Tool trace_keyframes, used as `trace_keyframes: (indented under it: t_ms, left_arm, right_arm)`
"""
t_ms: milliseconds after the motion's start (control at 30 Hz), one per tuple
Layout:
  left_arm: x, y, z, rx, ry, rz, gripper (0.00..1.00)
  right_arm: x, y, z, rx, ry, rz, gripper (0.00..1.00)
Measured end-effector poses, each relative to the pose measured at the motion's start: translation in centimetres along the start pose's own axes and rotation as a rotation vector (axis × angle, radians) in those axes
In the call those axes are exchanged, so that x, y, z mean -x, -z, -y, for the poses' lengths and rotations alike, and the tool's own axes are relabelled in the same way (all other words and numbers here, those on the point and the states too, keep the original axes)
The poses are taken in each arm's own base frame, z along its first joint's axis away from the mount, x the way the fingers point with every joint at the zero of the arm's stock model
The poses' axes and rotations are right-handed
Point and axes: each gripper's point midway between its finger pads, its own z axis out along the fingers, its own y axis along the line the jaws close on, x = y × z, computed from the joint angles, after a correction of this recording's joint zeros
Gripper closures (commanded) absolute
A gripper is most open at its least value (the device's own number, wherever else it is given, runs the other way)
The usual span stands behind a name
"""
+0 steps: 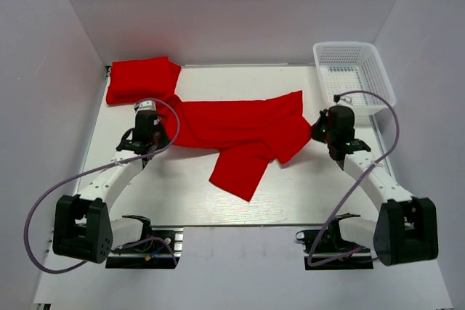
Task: Fold and stack the t-shirts
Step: Flatten out the tshirt
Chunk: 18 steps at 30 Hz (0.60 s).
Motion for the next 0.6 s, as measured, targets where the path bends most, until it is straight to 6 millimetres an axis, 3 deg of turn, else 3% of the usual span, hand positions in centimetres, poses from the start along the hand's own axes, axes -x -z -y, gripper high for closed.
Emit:
trace_keyframes:
  t_ms: [133, 300, 467, 600]
  left_arm:
    - [4.3, 2.2, 2.0, -0.072, 0.003, 0.114, 1.0]
    - [10.9, 6.6, 4.5, -0.163, -0.011, 0.29, 1.0]
    - [18.8, 13.7, 7.3, -0.272, -0.025, 0.517, 1.0]
    - [23.8, 19.9, 8.6, -0.327, -0.037, 0.683, 1.0]
  right_arm:
    - [5.4, 2.4, -2.4, 0.088, 0.013, 0.177, 1.0]
    - [11.4, 6.7, -4.7, 0.175, 0.033, 0.379, 1.0]
    - [18.4, 13.2, -7.1, 0.254, 0.044, 0.624, 1.0]
    - [24.7, 19.5, -8.7, 0.278, 0.058, 0.822, 1.0]
